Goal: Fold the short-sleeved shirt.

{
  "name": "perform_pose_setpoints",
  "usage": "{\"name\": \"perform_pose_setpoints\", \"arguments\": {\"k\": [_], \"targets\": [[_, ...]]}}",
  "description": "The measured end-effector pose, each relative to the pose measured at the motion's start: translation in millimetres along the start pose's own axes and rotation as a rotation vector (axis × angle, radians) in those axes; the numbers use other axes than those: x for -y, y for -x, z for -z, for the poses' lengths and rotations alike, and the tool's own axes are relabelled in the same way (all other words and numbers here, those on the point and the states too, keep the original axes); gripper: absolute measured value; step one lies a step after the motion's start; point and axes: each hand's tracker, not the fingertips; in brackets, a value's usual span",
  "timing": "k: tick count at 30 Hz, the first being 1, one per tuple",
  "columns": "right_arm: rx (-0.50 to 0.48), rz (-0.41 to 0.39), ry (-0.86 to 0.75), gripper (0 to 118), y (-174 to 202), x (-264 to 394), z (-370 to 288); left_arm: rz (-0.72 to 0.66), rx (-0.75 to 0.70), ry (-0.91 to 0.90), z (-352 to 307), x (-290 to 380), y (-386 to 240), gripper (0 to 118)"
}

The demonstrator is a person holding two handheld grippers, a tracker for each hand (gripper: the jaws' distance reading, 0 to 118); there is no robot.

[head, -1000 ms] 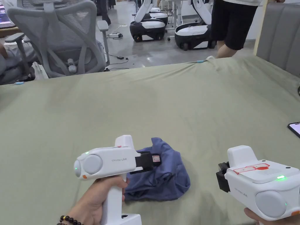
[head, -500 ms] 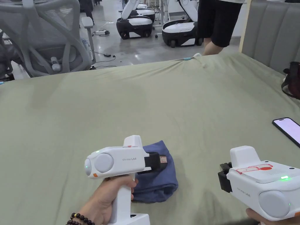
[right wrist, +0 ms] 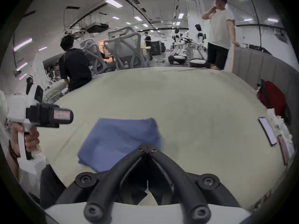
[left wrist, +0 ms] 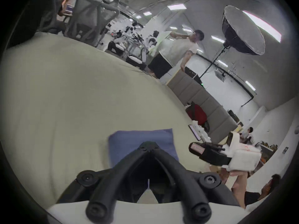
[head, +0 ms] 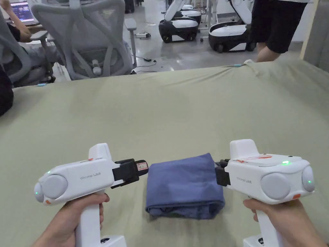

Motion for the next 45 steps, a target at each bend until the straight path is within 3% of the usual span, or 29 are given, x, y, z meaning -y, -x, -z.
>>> {"name": "perform_pose_setpoints", "arguments": {"k": [3, 10, 11, 12, 13, 14, 15, 16, 20, 26, 27, 29, 31, 40, 45], "targets": [[-0.051, 0.008, 0.057, 0, 3.4, -3.1, 28.8, -0.028, -0.001, 0.006, -2.5, 7.8, 9.6, 0], [-0.016, 0.063, 0.185, 0, -15.2, 15.7, 66.1, -0.117, 0.026, 0.035, 22.4, 18.9, 28.6, 3], [-0.024, 0.073, 0.184, 0, -17.4, 16.6, 65.9, -0.14, 0.029, 0.037, 26.2, 20.6, 25.4, 19], [-0.029, 0.082, 0.178, 0, -18.1, 17.0, 63.6, -0.146, 0.029, 0.033, 31.0, 22.7, 24.2, 47], [-0.03, 0.083, 0.177, 0, -17.7, 16.5, 62.4, -0.148, 0.025, 0.033, 36.1, 23.5, 24.1, 92], [-0.029, 0.08, 0.179, 0, -16.9, 16.3, 62.5, -0.151, 0.018, 0.037, 42.1, 24.7, 24.5, 118], [-0.027, 0.072, 0.179, 0, -16.4, 16.4, 62.5, -0.158, 0.034, 0.02, 41.2, 25.6, 26.7, 117], [-0.026, 0.066, 0.178, 0, -16.3, 15.9, 63.9, -0.171, 0.036, 0.031, 44.4, 26.0, 29.8, 108], [-0.025, 0.063, 0.169, 0, -14.7, 19.0, 59.5, -0.214, 0.052, 0.133, 71.7, 29.8, 17.5, 109], [-0.022, 0.061, 0.165, 0, -12.9, 19.4, 57.3, -0.235, 0.089, 0.174, 117.2, 36.7, 38.7, 97], [-0.021, 0.058, 0.164, 0, -12.5, 19.7, 56.4, -0.229, 0.083, 0.162, 105.4, 41.3, 7.6, 87], [-0.006, 0.046, 0.164, 0, -12.8, 20.3, 57.2, -0.196, 0.001, 0.148, 97.9, 43.7, -14.0, 47], [-0.013, 0.044, 0.161, 0, -12.1, 21.4, 57.1, -0.196, 0.054, 0.163, 100.5, 40.0, 3.6, 35], [0.06, -0.009, 0.139, 0, 18.6, 12.7, 55.0, -0.174, 0.094, 0.178, 87.1, 23.1, 18.4, 29], [0.035, -0.079, 0.082, 0, 70.0, -9.3, 52.5, -0.134, 0.084, 0.179, 47.7, -8.7, 62.8, 29]]}}
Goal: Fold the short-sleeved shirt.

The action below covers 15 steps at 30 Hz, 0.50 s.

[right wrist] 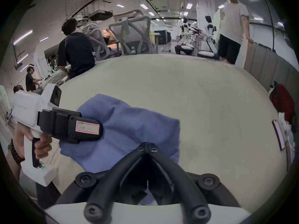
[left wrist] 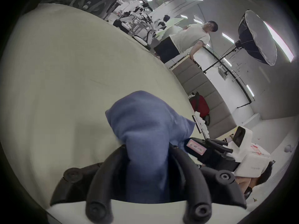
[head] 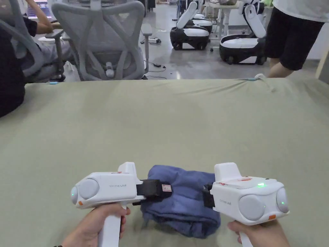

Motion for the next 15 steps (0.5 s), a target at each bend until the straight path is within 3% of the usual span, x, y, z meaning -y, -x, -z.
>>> {"name": "perform_pose_setpoints", "arguments": {"k": [9, 12, 15], "targets": [[-0.143, -0.144, -0.085, 0, 141.7, -45.7, 32.4, 0.01, -0.049, -0.061, -167.6, -49.1, 153.6, 29], [-0.182, -0.187, -0.1, 0, 193.0, -56.4, 57.5, 0.028, -0.123, -0.101, -228.6, -60.5, 213.3, 29], [-0.21, -0.246, -0.125, 0, 246.3, -61.8, 87.6, -0.025, -0.165, -0.161, -286.8, -64.0, 256.8, 29]]}}
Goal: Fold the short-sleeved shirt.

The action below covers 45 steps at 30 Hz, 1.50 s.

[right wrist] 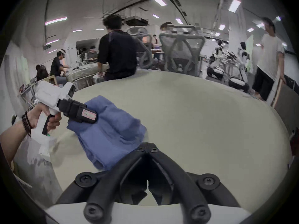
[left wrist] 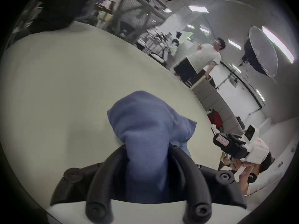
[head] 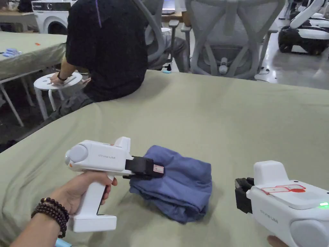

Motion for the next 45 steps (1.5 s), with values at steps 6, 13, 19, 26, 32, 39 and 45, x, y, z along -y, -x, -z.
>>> {"name": "perform_pose_setpoints", "arguments": {"k": [6, 13, 19, 26, 32, 39, 45], "targets": [[0.028, -0.04, -0.051, 0, 60.9, -15.4, 72.8, -0.043, -0.087, -0.061, -68.8, -15.4, 83.9, 29], [0.062, -0.042, -0.037, 0, 69.2, -27.6, 92.3, -0.008, -0.094, -0.047, -58.7, -5.9, 82.6, 34], [0.058, -0.043, -0.038, 0, 58.0, -29.6, 73.9, 0.109, -0.318, -0.153, -71.1, -8.4, 55.8, 113], [0.06, -0.028, -0.081, 0, 36.7, -42.2, 37.9, 0.161, -0.505, -0.333, -114.5, -8.7, -36.4, 70], [0.076, -0.02, -0.158, 0, 2.3, -59.5, -17.6, 0.307, -0.454, -0.525, -86.5, 16.8, -156.3, 2], [0.142, -0.018, -0.278, 0, -66.2, -88.0, -100.6, 0.508, -0.463, -0.599, -0.3, 20.5, -302.1, 0], [0.27, 0.031, -0.346, 0, -159.2, -96.4, -154.7, 0.587, -0.438, -0.645, 80.7, 5.4, -400.3, 0]]}}
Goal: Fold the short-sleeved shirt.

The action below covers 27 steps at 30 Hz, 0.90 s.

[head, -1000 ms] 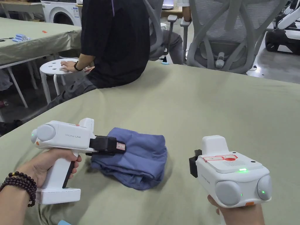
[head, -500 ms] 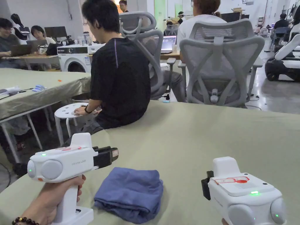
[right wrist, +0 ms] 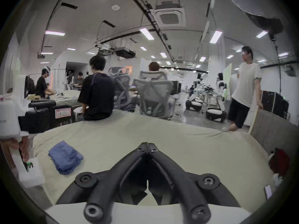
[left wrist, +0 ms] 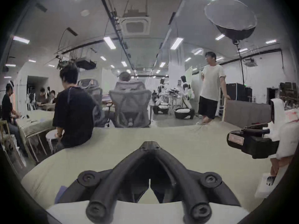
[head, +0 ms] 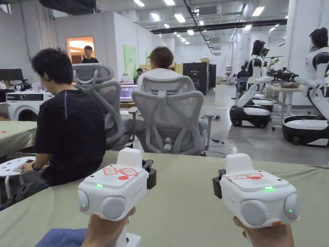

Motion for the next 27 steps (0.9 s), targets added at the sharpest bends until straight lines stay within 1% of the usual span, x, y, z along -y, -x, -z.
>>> {"name": "perform_pose_setpoints", "arguments": {"k": [3, 4, 6, 10, 13, 16, 18, 21, 27], "targets": [[0.093, -0.007, -0.025, 0, -50.9, -2.5, -11.8, -0.005, 0.032, -0.056, 21.3, -2.9, -45.4, 0], [0.118, -0.001, -0.027, 0, -66.3, -2.0, -15.5, -0.015, 0.033, -0.064, 27.9, -4.2, -58.8, 0], [0.158, 0.017, -0.038, 0, -100.3, 0.8, -23.5, 0.008, 0.031, -0.084, 35.5, -3.4, -88.4, 0], [0.239, 0.028, -0.061, 0, -150.8, 13.6, -39.9, 0.056, 0.023, -0.104, 63.6, 8.2, -121.7, 0], [0.276, 0.053, -0.067, 0, -182.0, 30.7, -34.5, 0.041, 0.031, -0.099, 81.1, 16.6, -138.8, 0], [0.3, 0.056, -0.07, 0, -199.8, 45.5, -33.3, 0.03, 0.033, -0.089, 87.4, 24.8, -151.9, 0], [0.356, -0.001, -0.094, 0, -204.9, 54.6, -33.4, 0.056, 0.024, -0.095, 83.5, 30.3, -160.5, 0], [0.352, 0.036, -0.093, 0, -209.1, 60.9, -38.5, 0.049, 0.008, -0.064, 93.5, 38.2, -160.0, 0], [0.345, 0.042, -0.091, 0, -210.9, 64.2, -36.6, 0.023, -0.001, -0.059, 103.5, 44.1, -156.0, 0]]}}
